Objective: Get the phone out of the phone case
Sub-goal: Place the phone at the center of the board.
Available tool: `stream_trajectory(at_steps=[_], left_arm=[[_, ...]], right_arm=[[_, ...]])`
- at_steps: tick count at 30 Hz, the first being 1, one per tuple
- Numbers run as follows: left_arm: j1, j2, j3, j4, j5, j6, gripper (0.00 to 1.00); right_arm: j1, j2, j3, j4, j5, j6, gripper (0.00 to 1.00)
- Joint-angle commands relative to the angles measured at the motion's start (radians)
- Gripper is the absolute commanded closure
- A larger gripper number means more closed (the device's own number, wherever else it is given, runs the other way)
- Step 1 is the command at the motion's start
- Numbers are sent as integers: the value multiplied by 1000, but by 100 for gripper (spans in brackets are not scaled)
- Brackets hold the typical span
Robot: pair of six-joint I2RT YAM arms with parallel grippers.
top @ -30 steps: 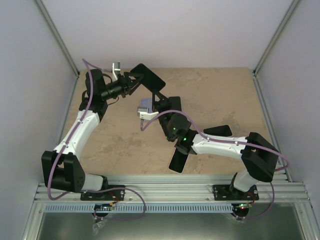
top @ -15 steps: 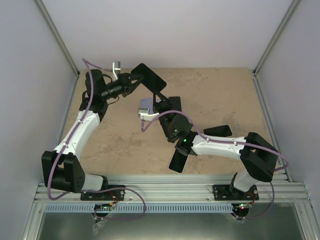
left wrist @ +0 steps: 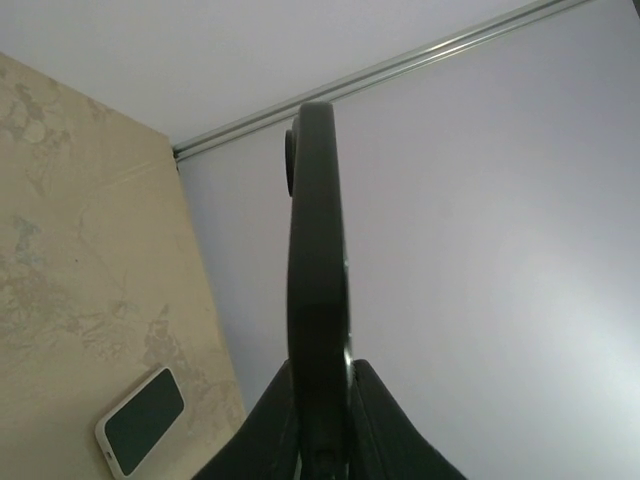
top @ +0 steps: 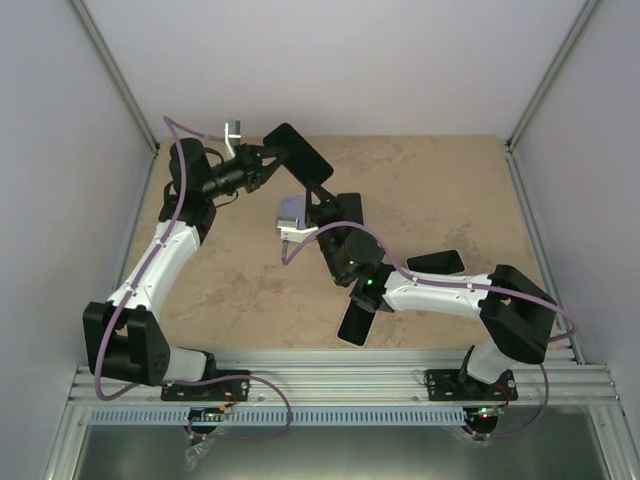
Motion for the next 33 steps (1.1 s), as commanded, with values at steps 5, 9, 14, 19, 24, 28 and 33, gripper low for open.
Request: stream_trajectory(at_steps=[5,9,14,19,24,28,33], left_arm=[[21,0,-2,-3,7,74,100],[39,2,-2,-10,11,91,100],[42,-1,4,-80,13,185,100],[43,-9,8,-110,45,252,100],[43,-9,4,-84,131,310,100],[43,-12,-2,-84,176,366,100],[34,-26,-34,15,257,366,100]], right_arm=[[9,-71,15,-135,-2,151,40],[9,-109,89,-503,-22,380,19],[-7,-140,241,-1011,-224,691,3],[-37,-159,291,-1184,-416,847,2],[-151,-180,422,-1336,-706,1075,2],[-332,-192,526,-1413,-1012,1241,2],[-529,-201,540,-1402,-1349,1444,2]])
